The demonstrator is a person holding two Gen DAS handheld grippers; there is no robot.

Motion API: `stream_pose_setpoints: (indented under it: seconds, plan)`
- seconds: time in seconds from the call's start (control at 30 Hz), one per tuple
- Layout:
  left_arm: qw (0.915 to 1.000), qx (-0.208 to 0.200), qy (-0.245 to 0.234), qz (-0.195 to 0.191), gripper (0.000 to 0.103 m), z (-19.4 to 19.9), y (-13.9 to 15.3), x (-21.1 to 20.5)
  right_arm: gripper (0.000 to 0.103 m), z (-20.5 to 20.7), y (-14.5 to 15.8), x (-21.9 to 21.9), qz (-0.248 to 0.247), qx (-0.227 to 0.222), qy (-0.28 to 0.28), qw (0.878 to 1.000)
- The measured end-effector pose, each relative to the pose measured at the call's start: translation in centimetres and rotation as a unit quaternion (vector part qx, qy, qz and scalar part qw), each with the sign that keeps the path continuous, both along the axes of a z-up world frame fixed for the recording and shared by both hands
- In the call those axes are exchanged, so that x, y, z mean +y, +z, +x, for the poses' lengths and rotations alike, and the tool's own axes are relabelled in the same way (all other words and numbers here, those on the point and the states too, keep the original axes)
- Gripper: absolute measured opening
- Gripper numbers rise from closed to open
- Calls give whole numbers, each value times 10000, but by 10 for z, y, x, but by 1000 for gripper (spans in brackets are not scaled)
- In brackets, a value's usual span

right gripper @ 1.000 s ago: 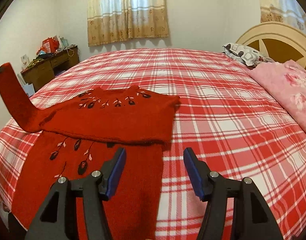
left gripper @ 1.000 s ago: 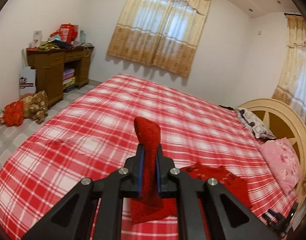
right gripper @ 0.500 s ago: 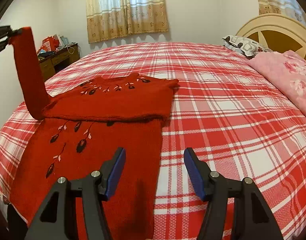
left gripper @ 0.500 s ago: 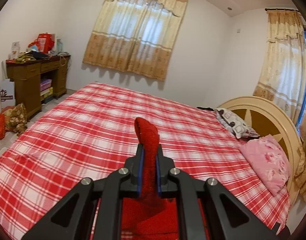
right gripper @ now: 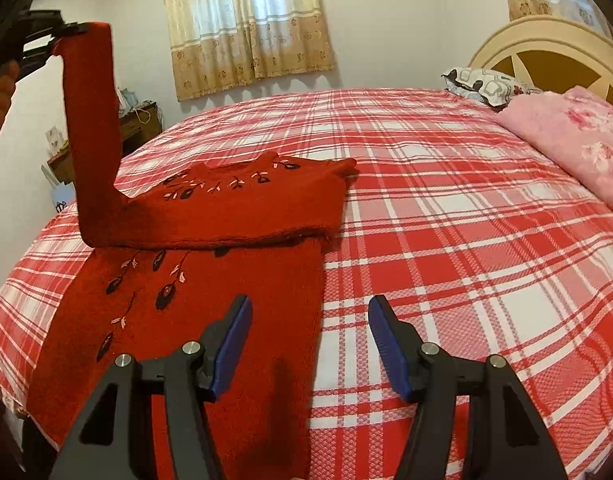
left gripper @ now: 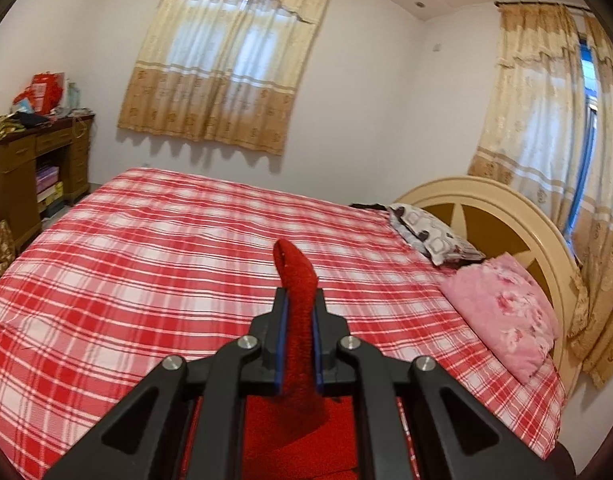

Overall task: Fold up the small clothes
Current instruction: 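Lift the sleeve with the left gripper and fold it over the cardigan body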

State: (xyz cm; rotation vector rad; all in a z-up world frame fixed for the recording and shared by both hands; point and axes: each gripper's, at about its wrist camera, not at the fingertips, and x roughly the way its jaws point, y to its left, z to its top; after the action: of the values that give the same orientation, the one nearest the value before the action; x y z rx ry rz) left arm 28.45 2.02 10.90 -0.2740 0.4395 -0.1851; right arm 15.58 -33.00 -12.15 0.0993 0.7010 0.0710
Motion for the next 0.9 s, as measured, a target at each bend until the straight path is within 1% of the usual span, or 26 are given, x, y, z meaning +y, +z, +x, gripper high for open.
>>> stream_pose_setpoints:
  seconds: [0.17, 0.27, 0.33, 0.4, 0.47, 0.57, 0.63, 0.67, 0.7, 0.77, 0.8, 0.83, 0.87, 0.9]
  plan:
    - [9992, 43, -337, 190, 11, 8, -8, -41, 61, 1, -5, -7, 162, 39, -74, 9998]
    - [9981, 80, -454, 416, 11, 13, -24, -69, 61, 1, -8, -12, 295, 39, -188, 9994]
    - [9967, 68, -433, 678, 11, 15, -39, -88, 61, 1, -11, -13, 321, 69, -219, 9992]
    - [9938, 45, -451, 1018, 11, 15, -59, -113, 61, 2, -14, -13, 333, 111, -224, 9991]
    - [9879, 41, -443, 1485, 11, 15, -84, -140, 61, 3, -16, -13, 312, 128, -214, 9992]
    - [9798, 161, -500, 1928, 11, 19, -119, -170, 62, 2, -17, -13, 348, 108, -191, 9992]
    - [9748, 271, -579, 2139, 11, 21, -137, -184, 62, 3, -19, -15, 394, 132, -191, 9990]
    - [9716, 316, -613, 2263, 13, 22, -145, -191, 62, 4, -21, -16, 436, 177, -201, 9987]
    - [9665, 350, -654, 2458, 17, 22, -153, -198, 62, 5, -23, -17, 457, 214, -214, 9985]
    - [9590, 322, -705, 2725, 20, 15, -158, -206, 62, 5, -24, -17, 435, 229, -214, 9986]
    - [9570, 276, -753, 2789, 21, 12, -156, -209, 62, 6, -24, -17, 418, 227, -197, 9987]
    - [9544, 204, -818, 2862, 29, 6, -154, -210, 62, 5, -23, -15, 383, 206, -168, 9989]
    - [9525, 125, -880, 2914, 42, -1, -151, -211, 62, 4, -23, -14, 354, 184, -139, 9991]
    - [9518, 55, -910, 2927, 48, -7, -148, -210, 62, 4, -23, -13, 324, 167, -111, 9993]
